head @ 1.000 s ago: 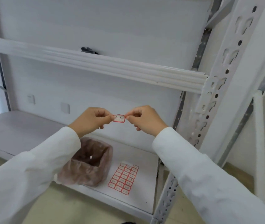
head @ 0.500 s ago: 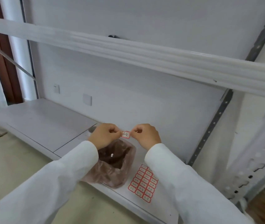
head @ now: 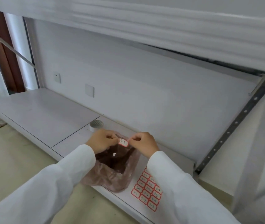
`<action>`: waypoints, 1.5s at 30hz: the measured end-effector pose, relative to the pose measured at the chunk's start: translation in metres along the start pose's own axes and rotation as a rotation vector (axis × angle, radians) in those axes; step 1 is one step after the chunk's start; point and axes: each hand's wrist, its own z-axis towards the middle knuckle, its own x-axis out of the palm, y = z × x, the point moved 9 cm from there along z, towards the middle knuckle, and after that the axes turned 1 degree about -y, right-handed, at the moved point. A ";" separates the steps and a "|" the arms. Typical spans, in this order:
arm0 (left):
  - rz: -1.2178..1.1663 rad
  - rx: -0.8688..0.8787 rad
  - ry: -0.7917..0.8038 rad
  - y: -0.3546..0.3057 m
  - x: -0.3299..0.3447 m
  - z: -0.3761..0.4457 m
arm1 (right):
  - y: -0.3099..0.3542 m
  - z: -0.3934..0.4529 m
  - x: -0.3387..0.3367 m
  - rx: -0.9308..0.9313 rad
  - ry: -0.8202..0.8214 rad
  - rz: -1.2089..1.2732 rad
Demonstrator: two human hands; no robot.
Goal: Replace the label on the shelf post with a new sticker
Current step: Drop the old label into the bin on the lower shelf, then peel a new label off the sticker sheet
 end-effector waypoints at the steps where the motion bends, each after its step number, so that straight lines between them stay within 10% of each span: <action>1: -0.001 -0.005 0.002 0.002 0.002 0.002 | -0.002 0.003 0.003 0.005 0.007 0.020; 37: 0.097 -0.136 -0.027 0.062 -0.011 0.025 | -0.042 0.029 0.055 -0.016 0.168 -0.399; 45: 0.099 -0.098 0.018 0.048 0.014 0.034 | -0.127 0.015 -0.023 0.371 -0.188 -0.164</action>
